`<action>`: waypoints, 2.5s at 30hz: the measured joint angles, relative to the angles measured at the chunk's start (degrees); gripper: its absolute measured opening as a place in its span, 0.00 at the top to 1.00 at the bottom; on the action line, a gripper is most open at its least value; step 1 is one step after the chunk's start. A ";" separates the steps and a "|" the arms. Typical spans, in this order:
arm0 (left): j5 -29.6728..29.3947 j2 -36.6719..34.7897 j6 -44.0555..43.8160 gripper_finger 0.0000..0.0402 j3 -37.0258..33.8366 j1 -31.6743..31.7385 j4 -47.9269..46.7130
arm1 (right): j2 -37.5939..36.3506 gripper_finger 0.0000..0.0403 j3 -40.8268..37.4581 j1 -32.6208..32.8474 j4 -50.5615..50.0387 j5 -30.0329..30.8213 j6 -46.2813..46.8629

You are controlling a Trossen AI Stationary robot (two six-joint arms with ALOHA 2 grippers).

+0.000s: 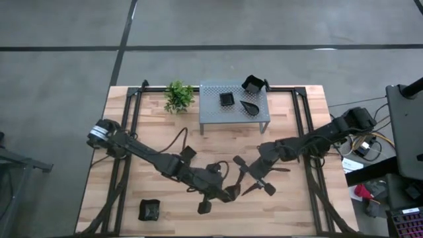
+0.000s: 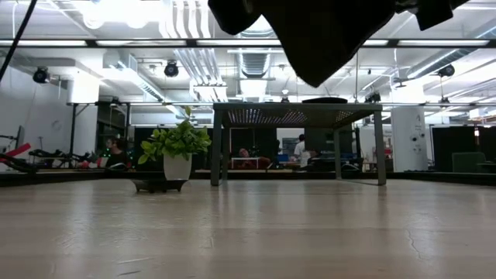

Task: Pick & Place Mini shaped plates
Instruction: Stack the distorted square plate on top of the other distorted square plate on the shelf

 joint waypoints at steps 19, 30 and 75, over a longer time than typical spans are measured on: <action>-1.26 -2.09 0.80 1.00 -0.09 -0.18 0.52 | 1.75 0.70 1.59 -0.02 -2.03 -0.35 0.69; -4.21 -2.09 3.52 0.97 -0.08 0.39 0.39 | 1.75 0.96 1.55 -0.03 -2.31 -0.53 -0.50; -23.31 -6.81 26.62 0.62 -13.29 -1.41 43.05 | -10.69 0.98 27.86 -12.81 -65.14 62.64 -6.45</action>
